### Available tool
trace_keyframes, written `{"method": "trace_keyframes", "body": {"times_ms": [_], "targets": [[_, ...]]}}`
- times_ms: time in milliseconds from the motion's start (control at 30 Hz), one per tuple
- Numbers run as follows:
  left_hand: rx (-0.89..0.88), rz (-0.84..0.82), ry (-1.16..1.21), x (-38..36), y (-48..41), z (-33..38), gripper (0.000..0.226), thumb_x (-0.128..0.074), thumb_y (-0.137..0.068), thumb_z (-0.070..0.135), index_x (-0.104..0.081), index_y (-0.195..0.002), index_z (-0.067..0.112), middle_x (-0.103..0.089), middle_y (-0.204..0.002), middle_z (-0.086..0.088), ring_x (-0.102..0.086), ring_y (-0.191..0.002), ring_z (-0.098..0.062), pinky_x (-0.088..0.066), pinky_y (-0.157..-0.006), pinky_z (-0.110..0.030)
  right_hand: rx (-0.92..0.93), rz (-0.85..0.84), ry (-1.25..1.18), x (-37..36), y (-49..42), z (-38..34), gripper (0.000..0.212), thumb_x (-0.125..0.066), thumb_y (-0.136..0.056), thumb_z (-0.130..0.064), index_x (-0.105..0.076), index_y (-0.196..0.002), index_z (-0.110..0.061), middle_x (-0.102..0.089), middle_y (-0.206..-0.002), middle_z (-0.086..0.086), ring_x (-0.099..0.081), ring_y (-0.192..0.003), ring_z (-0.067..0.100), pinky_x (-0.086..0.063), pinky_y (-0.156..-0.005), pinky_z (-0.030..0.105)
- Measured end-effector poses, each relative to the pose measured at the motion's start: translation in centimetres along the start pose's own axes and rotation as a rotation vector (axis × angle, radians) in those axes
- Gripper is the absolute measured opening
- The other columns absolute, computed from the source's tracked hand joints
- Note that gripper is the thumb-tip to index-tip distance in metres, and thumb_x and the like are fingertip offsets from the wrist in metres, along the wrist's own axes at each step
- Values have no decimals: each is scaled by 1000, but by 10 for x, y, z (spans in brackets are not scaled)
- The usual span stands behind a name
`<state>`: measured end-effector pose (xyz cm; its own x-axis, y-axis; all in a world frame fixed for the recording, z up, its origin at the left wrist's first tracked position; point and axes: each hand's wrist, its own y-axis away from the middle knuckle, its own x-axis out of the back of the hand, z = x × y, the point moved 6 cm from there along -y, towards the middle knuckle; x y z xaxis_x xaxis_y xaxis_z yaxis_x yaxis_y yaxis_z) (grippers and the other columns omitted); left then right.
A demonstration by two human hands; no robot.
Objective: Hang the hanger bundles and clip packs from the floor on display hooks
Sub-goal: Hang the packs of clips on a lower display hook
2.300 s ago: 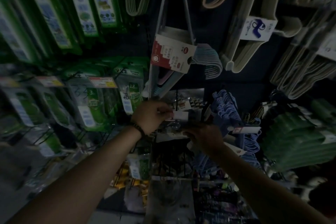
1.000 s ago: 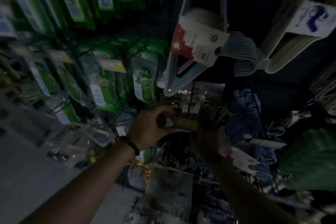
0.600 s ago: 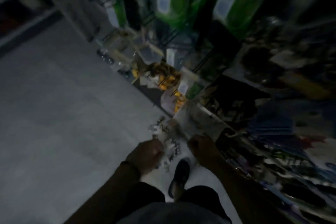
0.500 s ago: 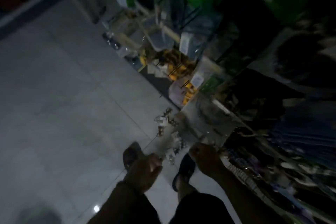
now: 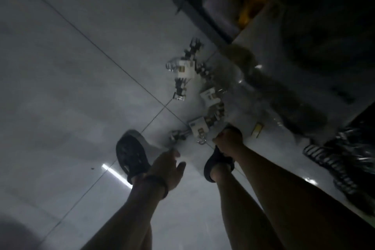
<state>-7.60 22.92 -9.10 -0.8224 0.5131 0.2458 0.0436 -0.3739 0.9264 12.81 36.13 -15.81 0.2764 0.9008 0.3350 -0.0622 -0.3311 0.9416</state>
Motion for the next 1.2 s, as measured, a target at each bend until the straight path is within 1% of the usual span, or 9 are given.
{"method": "trace_keyframes", "body": {"times_ms": [167, 400, 567, 667, 800, 933, 1033, 1133, 1200], "targets": [[-62, -14, -187, -27, -138, -29, 52, -61, -101, 37, -46, -148, 20, -53, -145, -10, -53, -131, -34, -49, -109, -47, -133, -55, -122, -95, -102, 28, 42, -59, -103, -34, -68, -123, 1, -67, -102, 15, -59, -79, 24, -50, -61, 27], [-95, -72, -240, -50, -199, -45, 71, -76, -90, 32, -40, -151, 29, -46, -150, -2, -46, -138, -30, -50, -108, -48, 65, 64, 22, -127, -139, 19, 33, -53, -107, -25, -66, -134, -11, -67, -133, 13, -63, -121, 34, -48, -100, 37], [-164, 40, -528, -55, -168, -37, 96, -82, -84, 35, -25, -160, 25, -30, -166, -5, -30, -152, -31, -36, -122, -46, 153, 169, -17, -108, -88, -9, 30, -48, -109, -34, -68, -103, -14, -66, -100, 6, -60, -76, 17, -49, -71, 23], [-197, 132, -498, -53, -147, -19, 88, -79, -87, 39, -26, -157, 29, -51, -150, -1, -58, -130, -25, -47, -109, -43, 94, -13, -461, -95, -49, -31, 19, -56, -107, -28, -66, -95, -16, -73, -82, 5, -75, -62, 20, -64, -60, 32], [-216, 184, -297, -24, -132, 1, 40, -68, -99, 38, -55, -137, 36, -70, -123, 7, -70, -108, -17, -54, -86, -31, 94, -106, -438, -70, -26, -48, 41, -47, -107, -36, -70, -106, -1, -75, -82, 13, -75, -67, 31, -64, -60, 43], [-90, -163, -17, -5, -138, -1, 40, -71, -99, 38, -66, -137, 28, -73, -123, 1, -73, -87, -11, -60, -74, -24, 193, 229, -214, -17, -47, -41, 34, -43, -109, -34, -64, -104, -7, -69, -88, 6, -68, -81, 30, -56, -70, 22], [18, -308, 90, 13, -150, -17, 33, -78, -94, 36, -74, -125, 26, -74, -101, 0, -71, -56, -8, -53, -49, -17, 61, 513, -290, 19, -84, -20, 49, -68, -96, -44, -50, -132, -16, -58, -121, 7, -64, -94, 20, -58, -69, 32], [14, -379, 82, 24, -162, -32, 26, -77, -93, 40, -75, -118, 32, -74, -99, 3, -74, -72, -7, -51, -53, -14, -6, 128, -404, 10, -134, -20, 80, -77, -80, -66, -54, -139, -17, -57, -123, -4, -63, -105, 21, -59, -81, 42], [-13, -384, 69, 26, -166, -36, 28, -75, -92, 46, -74, -119, 37, -73, -109, 9, -71, -96, -11, -50, -68, -16, 15, -118, -520, -5, -151, -29, 58, -79, -81, -60, -70, -120, -17, -78, -105, 0, -75, -92, 23, -63, -87, 48]]}}
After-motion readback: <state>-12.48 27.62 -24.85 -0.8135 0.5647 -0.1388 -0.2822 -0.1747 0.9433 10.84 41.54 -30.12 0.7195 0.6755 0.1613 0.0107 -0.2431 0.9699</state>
